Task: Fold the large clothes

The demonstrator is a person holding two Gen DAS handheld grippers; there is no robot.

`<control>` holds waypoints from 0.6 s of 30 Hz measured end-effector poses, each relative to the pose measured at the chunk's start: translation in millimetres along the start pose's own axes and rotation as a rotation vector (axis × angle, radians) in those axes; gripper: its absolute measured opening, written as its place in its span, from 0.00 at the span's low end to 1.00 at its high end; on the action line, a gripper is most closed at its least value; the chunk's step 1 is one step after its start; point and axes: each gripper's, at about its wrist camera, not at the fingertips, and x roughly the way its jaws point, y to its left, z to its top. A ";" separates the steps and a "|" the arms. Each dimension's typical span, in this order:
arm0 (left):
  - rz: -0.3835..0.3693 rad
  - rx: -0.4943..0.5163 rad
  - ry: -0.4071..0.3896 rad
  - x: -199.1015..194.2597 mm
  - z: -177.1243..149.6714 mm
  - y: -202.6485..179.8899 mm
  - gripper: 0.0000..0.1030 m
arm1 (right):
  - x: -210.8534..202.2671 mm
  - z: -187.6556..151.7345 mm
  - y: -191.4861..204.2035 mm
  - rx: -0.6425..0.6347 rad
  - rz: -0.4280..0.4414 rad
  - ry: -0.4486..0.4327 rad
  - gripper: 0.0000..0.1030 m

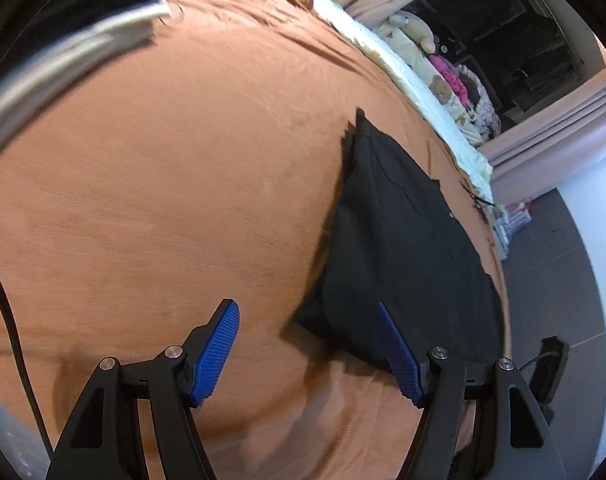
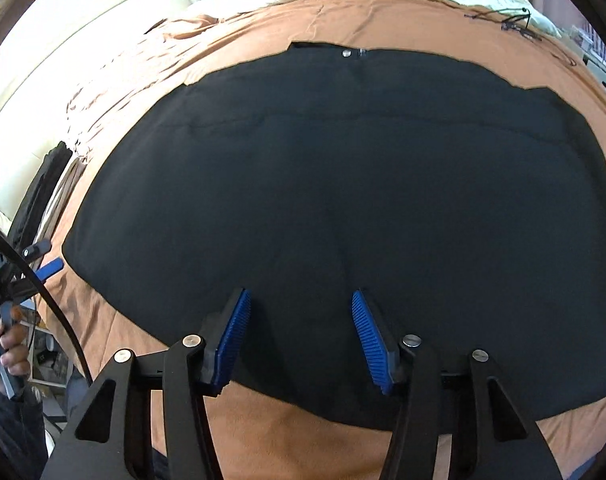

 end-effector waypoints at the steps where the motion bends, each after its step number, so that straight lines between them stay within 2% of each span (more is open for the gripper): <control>1: -0.002 -0.001 0.008 3.1 0.2 -1.2 0.70 | -1.0 -1.0 1.8 -0.005 0.002 -0.002 0.48; 6: -0.001 -0.006 0.061 21.5 2.5 -3.6 0.70 | -8.8 -11.5 5.8 -0.026 0.010 -0.020 0.41; 8: -0.014 -0.027 0.082 28.9 1.9 -1.4 0.60 | -4.8 -13.8 6.2 -0.027 -0.005 -0.011 0.37; 11: -0.018 -0.023 0.102 37.8 0.4 -3.2 0.52 | 3.7 -14.2 3.2 -0.013 -0.016 0.010 0.37; 13: -0.021 -0.027 0.108 40.1 1.3 -3.2 0.46 | 12.1 -5.3 0.4 -0.003 -0.034 0.022 0.37; 18: -0.010 -0.032 0.104 40.9 1.4 -4.0 0.41 | 39.6 24.7 0.6 0.001 -0.078 0.040 0.37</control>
